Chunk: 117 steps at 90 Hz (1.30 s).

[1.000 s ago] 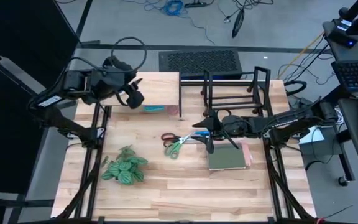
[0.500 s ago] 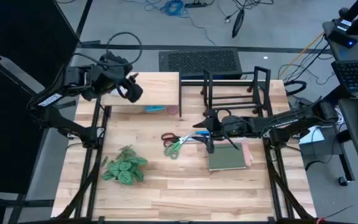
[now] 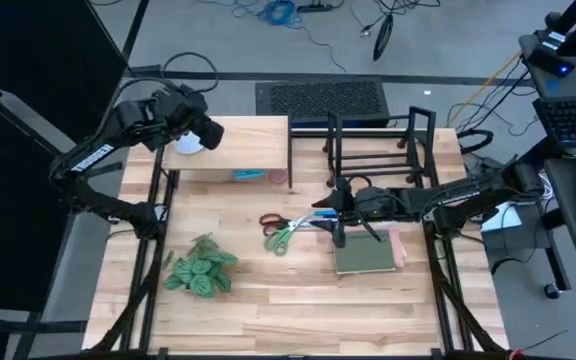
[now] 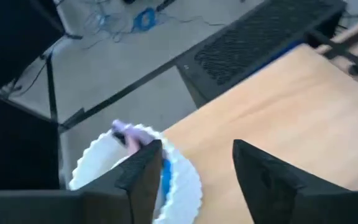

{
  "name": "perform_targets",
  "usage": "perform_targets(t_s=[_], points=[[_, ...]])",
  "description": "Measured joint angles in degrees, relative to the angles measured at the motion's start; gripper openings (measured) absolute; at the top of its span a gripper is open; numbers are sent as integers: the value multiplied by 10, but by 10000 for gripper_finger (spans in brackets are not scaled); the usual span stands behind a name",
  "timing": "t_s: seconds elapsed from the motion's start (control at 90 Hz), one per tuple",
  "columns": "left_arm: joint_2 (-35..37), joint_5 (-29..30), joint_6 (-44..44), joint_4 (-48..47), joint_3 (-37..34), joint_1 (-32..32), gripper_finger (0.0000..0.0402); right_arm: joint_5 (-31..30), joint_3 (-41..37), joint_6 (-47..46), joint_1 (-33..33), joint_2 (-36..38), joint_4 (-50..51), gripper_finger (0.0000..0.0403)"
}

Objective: Stock shelves
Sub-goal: Remove the pink pen from the white pen holder

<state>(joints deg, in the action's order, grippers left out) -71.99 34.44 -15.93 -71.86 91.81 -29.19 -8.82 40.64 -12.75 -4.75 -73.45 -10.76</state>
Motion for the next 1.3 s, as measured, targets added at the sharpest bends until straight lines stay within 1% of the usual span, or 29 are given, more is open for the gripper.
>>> perform_targets(t_s=[0.111,0.2,0.256,0.4,0.522,0.578,0.711,0.8,0.944,1.089,1.178,1.3], points=[[23,0,-1,45,-42,-26,210,-1,0,-2,-2,0,-4,232],[35,0,5,74,-65,-38,212,-1,0,-8,-2,0,-10,232],[37,4,14,75,-75,-45,212,-2,0,-16,-2,0,-10,232],[40,70,30,70,-78,-53,212,-2,0,-28,-2,0,-10,232],[39,77,31,69,-78,-54,212,-2,0,-31,-2,0,-10,232],[38,59,23,67,-78,-53,212,-2,0,-30,-2,0,-10,232],[38,-29,-8,66,-78,-80,212,-2,0,-27,-2,-1,-10,232],[38,-56,-17,60,-78,-106,212,-2,0,-29,-2,-5,-11,232],[34,-80,-4,53,-78,-135,212,-2,0,-44,-6,-16,-10,232],[15,-120,8,52,-78,-157,211,-2,0,-46,-14,-30,-12,232],[11,-119,17,48,-78,-169,202,-2,0,-52,-14,-37,-14,232],[-1,-115,18,49,-78,-185,180,-2,0,-62,-14,-44,-14,232]])
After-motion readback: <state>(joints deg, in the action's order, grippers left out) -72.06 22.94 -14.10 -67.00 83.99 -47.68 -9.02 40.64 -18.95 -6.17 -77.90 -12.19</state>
